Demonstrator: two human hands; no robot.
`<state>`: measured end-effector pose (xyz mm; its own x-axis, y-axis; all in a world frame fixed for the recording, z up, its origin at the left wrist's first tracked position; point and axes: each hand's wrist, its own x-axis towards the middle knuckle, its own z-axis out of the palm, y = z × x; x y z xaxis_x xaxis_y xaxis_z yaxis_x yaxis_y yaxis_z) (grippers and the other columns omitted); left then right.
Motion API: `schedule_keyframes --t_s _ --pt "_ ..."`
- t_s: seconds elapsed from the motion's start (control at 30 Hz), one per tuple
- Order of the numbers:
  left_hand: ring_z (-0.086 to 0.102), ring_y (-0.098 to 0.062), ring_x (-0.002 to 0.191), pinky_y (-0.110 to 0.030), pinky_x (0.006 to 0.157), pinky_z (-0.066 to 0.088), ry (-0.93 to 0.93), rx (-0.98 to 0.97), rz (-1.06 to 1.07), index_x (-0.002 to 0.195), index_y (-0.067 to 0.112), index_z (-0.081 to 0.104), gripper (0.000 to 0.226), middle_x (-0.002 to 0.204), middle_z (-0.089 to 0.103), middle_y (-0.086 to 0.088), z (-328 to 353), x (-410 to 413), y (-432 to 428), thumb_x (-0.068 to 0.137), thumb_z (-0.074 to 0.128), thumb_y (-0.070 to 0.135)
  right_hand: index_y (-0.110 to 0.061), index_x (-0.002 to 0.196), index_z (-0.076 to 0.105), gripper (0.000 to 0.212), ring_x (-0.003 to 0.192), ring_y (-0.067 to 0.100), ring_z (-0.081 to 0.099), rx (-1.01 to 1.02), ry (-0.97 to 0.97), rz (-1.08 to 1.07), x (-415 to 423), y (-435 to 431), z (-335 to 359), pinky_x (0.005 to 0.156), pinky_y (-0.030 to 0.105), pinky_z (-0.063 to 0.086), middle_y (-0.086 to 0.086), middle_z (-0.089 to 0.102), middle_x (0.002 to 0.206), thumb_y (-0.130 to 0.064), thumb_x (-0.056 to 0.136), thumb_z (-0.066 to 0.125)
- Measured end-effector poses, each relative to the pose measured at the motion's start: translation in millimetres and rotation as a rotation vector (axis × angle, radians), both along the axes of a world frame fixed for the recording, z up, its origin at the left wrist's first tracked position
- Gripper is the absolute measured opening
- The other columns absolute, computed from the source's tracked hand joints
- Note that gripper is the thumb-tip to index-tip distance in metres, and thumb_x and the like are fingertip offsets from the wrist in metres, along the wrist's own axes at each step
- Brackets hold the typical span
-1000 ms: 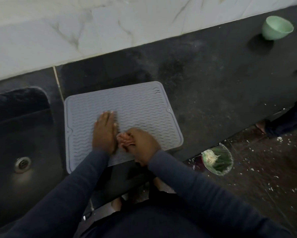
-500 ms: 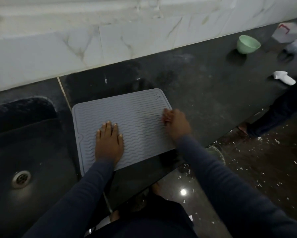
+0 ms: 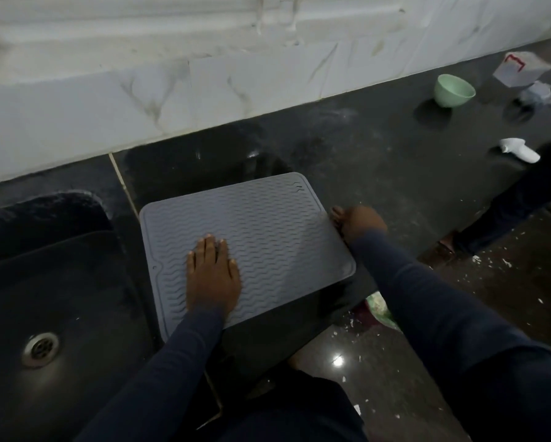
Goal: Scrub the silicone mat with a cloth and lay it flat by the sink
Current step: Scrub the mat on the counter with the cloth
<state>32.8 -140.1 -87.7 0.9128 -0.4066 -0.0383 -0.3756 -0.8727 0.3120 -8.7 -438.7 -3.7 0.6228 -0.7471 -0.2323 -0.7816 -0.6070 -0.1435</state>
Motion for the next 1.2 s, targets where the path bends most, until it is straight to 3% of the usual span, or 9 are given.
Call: schedule_keyframes --t_s 0.13,0.3,0.47,0.6,0.77,0.9,1.03,1.13,1.2 --pt "0.017 -0.03 0.145 -0.047 0.118 0.006 -0.024 0.017 0.017 0.148 0.011 0.029 0.061 0.156 0.022 -0.015 0 0 -3 0.095 0.019 0.038 -0.033 0.134 0.05 0.049 0.108 0.02 0.06 0.008 -0.264 0.448 39 83 6 0.094 0.036 0.048 -0.001 0.061 0.119 -0.055 0.09 0.051" --pt "0.021 -0.031 0.142 -0.049 0.116 0.009 -0.024 0.026 -0.053 0.15 0.013 0.023 0.067 0.156 0.022 -0.013 -1 2 -1 0.091 0.027 0.044 -0.035 0.143 0.038 0.045 0.131 0.033 0.038 0.063 -0.021 0.72 37 195 -22 0.108 0.051 0.028 0.008 0.038 0.146 -0.042 0.098 0.041" --pt "0.014 -0.027 0.146 -0.044 0.118 0.001 0.0 0.013 -0.006 0.15 0.011 0.025 0.063 0.158 0.018 -0.013 0 1 -1 0.094 0.016 0.039 -0.041 0.139 0.043 0.069 0.121 0.03 0.051 -0.023 0.001 0.496 30 72 -18 0.097 0.039 0.037 0.004 0.05 0.134 -0.076 0.08 0.043" --pt "0.015 -0.027 0.145 -0.043 0.118 0.0 -0.009 -0.006 0.007 0.149 0.012 0.027 0.061 0.157 0.02 -0.013 -3 1 0 0.095 0.019 0.038 -0.028 0.131 0.055 0.05 0.109 0.035 0.061 0.045 0.087 0.13 50 18 -2 0.092 0.042 0.049 0.014 0.06 0.128 -0.054 0.091 0.041" --pt "0.021 -0.03 0.143 -0.047 0.118 0.008 -0.009 -0.026 0.006 0.147 0.011 0.033 0.06 0.155 0.026 -0.015 2 2 -1 0.094 0.023 0.038 -0.038 0.135 0.048 0.041 0.112 0.021 0.055 0.3 -0.334 0.515 96 144 15 0.099 0.038 0.044 0.0 0.053 0.13 -0.049 0.095 0.045" --pt "0.02 -0.032 0.143 -0.048 0.118 0.009 -0.02 -0.018 -0.04 0.149 0.014 0.027 0.065 0.155 0.026 -0.013 0 1 0 0.091 0.022 0.044 -0.022 0.136 0.049 0.047 0.127 0.03 0.046 0.492 -0.119 0.592 110 214 -2 0.1 0.038 0.037 0.007 0.049 0.138 -0.048 0.097 0.044" --pt "0.023 -0.028 0.143 -0.046 0.118 0.011 -0.033 -0.015 0.035 0.146 0.012 0.033 0.059 0.154 0.029 -0.013 0 1 -2 0.095 0.024 0.039 -0.025 0.126 0.054 0.054 0.112 0.025 0.056 0.253 -0.162 0.613 124 154 -21 0.093 0.035 0.039 0.001 0.058 0.121 -0.065 0.091 0.041" --pt "0.023 -0.027 0.142 -0.044 0.118 0.01 -0.027 -0.028 0.047 0.145 0.012 0.037 0.058 0.154 0.029 -0.012 1 0 -3 0.094 0.026 0.039 -0.04 0.12 0.058 0.03 0.1 0.012 0.061 0.174 -0.143 0.599 121 72 -16 0.078 0.021 0.041 -0.01 0.058 0.103 -0.047 0.097 0.04" --pt "0.025 -0.027 0.142 -0.043 0.117 0.01 -0.026 -0.033 0.055 0.144 0.012 0.038 0.058 0.154 0.03 -0.011 3 0 -4 0.094 0.026 0.039 -0.042 0.12 0.057 0.031 0.101 0.023 0.06 0.123 -0.111 0.439 120 22 -12 0.081 0.032 0.042 0.002 0.057 0.113 -0.052 0.096 0.039"
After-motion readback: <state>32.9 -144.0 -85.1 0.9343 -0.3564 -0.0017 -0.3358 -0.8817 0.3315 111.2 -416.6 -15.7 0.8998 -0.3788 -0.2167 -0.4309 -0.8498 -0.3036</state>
